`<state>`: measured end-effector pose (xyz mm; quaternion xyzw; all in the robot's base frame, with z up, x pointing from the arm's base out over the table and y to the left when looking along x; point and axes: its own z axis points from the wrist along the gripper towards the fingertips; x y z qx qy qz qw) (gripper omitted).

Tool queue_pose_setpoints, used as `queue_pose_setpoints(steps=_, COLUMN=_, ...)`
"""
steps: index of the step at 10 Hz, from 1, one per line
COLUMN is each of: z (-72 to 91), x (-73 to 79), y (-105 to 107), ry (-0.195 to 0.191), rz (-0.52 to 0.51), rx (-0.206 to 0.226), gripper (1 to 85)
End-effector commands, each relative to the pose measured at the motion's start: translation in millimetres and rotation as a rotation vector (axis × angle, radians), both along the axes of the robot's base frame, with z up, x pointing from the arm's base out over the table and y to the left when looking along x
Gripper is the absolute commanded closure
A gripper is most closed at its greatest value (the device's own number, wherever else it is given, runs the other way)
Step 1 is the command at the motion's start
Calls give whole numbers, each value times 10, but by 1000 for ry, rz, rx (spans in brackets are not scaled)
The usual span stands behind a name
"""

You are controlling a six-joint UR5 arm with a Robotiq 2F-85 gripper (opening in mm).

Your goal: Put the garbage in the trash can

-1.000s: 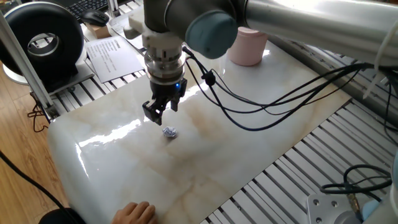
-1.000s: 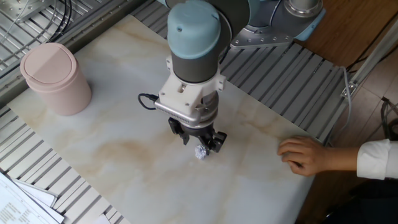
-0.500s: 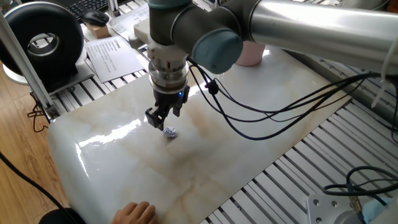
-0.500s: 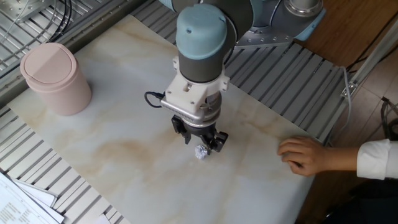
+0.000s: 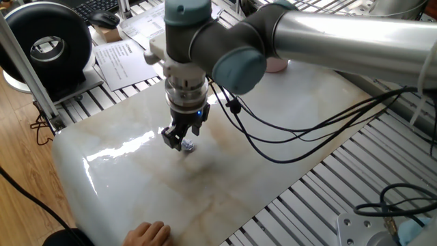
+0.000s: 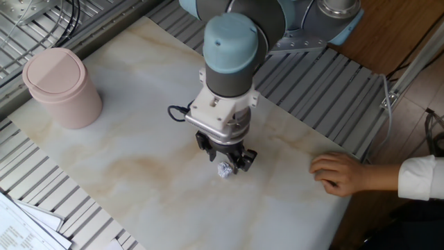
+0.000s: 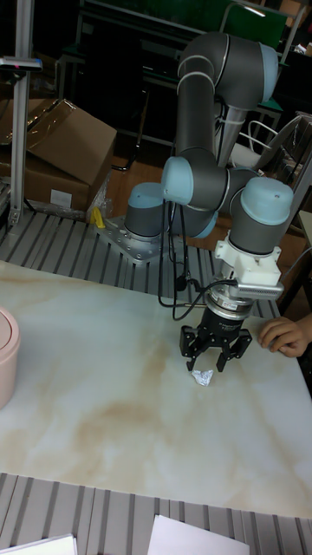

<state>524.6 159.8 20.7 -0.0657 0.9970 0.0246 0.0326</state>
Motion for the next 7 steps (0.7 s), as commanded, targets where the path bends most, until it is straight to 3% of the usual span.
queue_pose_setpoints(steps=1, z=-107, x=15, y=44, ry=-14, rz=-10, rx=9, gripper=253)
queue_pose_setpoints(steps=4, z=-131, x=77, y=95, ry=-30, rz=-2, rx=16, gripper=273)
queue_pose_setpoints(steps=7, z=-127, x=110, y=76, ry=-47, rz=-6, rx=15, gripper=467)
